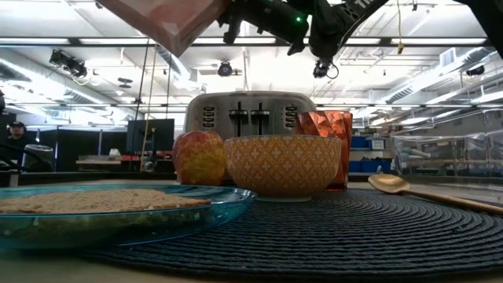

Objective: Arrange a breakfast setting
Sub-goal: Pour the cereal into the orange and blue bowl

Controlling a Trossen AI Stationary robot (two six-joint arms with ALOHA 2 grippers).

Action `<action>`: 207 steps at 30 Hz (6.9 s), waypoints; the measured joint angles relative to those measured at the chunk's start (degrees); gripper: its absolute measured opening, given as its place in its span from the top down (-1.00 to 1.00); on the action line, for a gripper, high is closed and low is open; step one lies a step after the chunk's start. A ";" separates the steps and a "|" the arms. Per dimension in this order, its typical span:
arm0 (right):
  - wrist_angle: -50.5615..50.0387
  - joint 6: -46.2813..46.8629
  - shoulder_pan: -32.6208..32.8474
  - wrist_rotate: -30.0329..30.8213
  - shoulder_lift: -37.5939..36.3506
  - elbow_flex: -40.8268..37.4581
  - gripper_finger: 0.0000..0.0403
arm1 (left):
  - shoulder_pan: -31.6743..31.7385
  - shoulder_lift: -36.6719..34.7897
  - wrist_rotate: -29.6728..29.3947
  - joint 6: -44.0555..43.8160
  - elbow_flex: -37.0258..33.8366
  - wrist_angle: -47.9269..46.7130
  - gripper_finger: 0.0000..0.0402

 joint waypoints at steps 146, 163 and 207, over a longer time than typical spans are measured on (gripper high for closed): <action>-82.60 2.52 59.83 61.05 -96.13 -47.93 0.12 | -13.91 23.85 -10.76 -14.30 -21.20 27.41 0.09; -88.88 1.58 55.16 53.98 -89.53 -42.26 0.12 | -16.48 28.26 -10.88 -18.47 -21.31 24.56 0.09; -96.03 -14.25 37.64 33.37 -65.88 -26.19 0.12 | -17.77 29.93 -8.01 -19.15 -21.31 15.51 0.09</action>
